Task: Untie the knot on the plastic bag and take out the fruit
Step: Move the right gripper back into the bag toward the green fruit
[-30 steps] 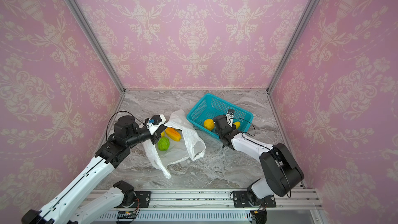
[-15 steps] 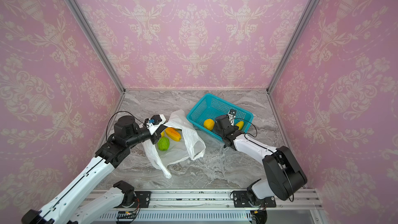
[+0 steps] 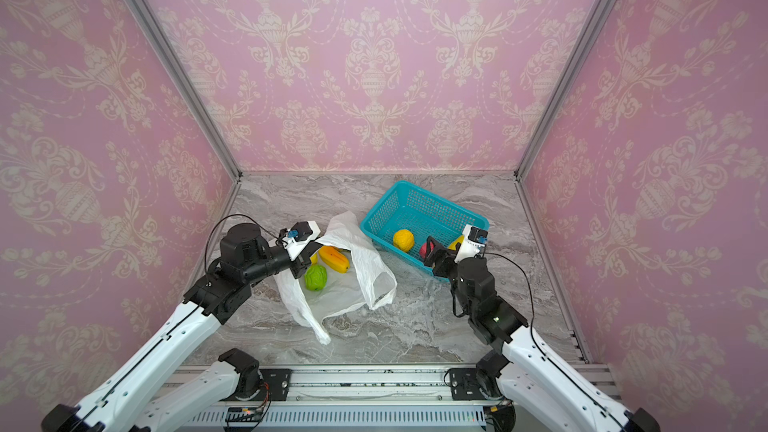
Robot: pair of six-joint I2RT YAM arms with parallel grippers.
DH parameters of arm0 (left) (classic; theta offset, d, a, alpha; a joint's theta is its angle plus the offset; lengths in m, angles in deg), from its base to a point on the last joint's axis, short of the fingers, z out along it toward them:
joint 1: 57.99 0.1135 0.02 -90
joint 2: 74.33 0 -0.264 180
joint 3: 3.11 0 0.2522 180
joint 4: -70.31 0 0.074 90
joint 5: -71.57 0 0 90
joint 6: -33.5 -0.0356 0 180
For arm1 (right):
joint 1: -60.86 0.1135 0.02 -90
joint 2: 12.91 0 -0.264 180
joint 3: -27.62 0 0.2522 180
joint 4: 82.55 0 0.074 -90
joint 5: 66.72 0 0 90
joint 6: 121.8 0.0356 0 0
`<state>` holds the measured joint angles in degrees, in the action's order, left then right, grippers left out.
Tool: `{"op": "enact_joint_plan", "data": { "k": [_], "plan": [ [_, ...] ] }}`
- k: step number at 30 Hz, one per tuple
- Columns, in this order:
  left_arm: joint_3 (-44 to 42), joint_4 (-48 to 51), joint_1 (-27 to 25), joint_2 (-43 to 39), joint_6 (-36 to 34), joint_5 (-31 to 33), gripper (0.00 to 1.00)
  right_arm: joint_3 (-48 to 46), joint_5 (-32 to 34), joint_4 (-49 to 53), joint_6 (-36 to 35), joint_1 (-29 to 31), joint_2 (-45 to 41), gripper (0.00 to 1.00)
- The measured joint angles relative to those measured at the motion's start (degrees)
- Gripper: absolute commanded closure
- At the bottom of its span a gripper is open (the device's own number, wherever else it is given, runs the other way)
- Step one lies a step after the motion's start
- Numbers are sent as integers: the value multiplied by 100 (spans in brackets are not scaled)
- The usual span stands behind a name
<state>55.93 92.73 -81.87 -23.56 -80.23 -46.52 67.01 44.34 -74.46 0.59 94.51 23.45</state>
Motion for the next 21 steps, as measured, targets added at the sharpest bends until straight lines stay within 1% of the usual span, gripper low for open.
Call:
{"op": "enact_joint_plan", "data": {
  "k": [3, 5, 7, 9, 12, 15, 18, 21],
  "plan": [
    [0, 0, 0, 0, -28, 0, 100, -164, -203, -155, -334, 442, -719, 15],
    [0, 0, 0, 0, -42, -2, 100, -260, -439, -348, -570, 739, -992, 17],
    [0, 0, 0, 0, -44, 0, 100, -319, -717, -553, -822, 1021, -1034, 18],
    [0, 0, 0, 0, -44, -2, 100, -339, -964, -754, -1067, 1316, -890, 19],
    [0, 2, 0, -2, -44, 0, 100, -282, -1193, -1038, -1508, 1856, -286, 22],
    [0, 2, 0, -2, -44, -2, 100, 0, -1237, -1104, -1947, 2358, 597, 23],
    [0, 2, 0, -2, -44, -2, 100, 352, -1294, -1189, -2326, 2702, 1473, 24],
    [0, 2, 0, -2, -44, 0, 100, 713, -1296, -1248, -2645, 2918, 2225, 27]
  ]
}}
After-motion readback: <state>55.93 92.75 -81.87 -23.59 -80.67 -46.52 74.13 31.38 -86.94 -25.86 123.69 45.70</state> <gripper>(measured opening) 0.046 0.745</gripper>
